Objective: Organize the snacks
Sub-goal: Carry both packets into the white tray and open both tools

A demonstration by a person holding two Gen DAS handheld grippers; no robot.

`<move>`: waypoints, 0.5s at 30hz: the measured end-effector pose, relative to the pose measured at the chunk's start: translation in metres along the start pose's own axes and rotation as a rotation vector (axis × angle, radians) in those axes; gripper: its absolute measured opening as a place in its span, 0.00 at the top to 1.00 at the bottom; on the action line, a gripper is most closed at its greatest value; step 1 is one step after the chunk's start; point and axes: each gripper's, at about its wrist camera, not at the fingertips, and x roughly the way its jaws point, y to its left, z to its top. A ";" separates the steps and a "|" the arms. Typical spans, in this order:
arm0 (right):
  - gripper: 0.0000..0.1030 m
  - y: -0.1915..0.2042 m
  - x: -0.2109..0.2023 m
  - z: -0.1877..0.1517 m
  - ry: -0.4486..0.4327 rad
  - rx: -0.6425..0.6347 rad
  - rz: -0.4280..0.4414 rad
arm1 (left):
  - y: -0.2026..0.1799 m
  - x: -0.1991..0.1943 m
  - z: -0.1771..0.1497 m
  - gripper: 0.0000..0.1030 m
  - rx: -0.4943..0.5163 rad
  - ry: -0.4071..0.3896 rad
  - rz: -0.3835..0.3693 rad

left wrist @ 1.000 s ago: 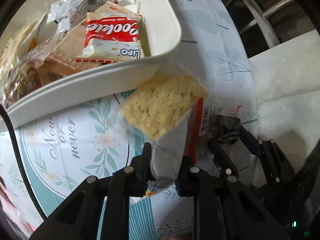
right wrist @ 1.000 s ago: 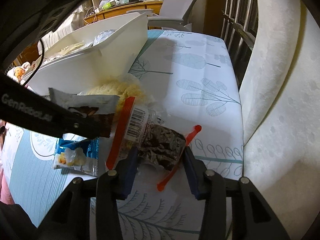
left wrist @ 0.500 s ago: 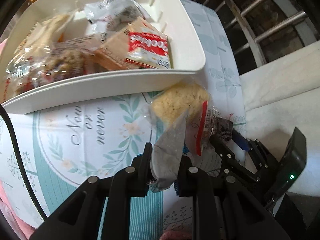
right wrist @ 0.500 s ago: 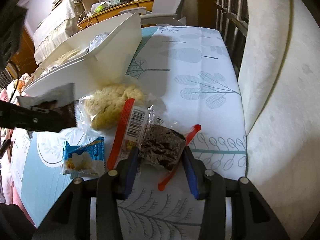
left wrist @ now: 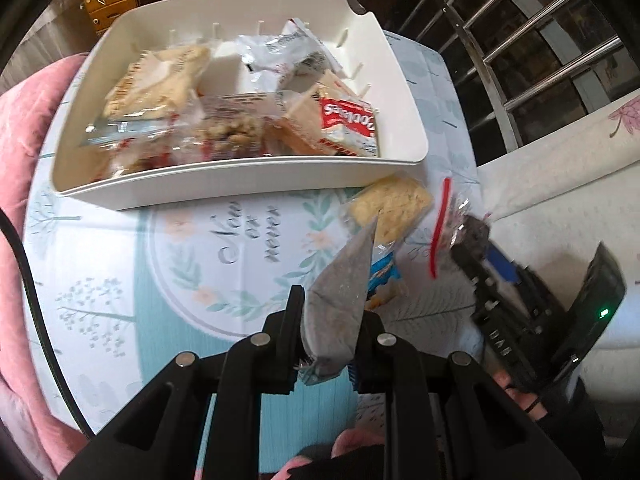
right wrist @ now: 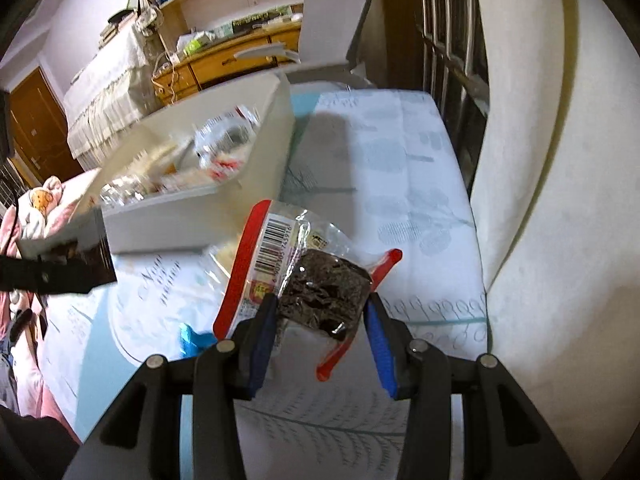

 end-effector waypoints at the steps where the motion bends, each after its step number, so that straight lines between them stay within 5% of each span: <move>1: 0.58 0.004 -0.004 0.002 -0.011 -0.003 0.002 | 0.003 -0.004 -0.001 0.84 -0.001 0.000 -0.005; 15: 0.58 0.057 -0.037 0.047 -0.112 -0.014 -0.016 | 0.049 -0.072 0.023 0.84 0.066 -0.023 -0.010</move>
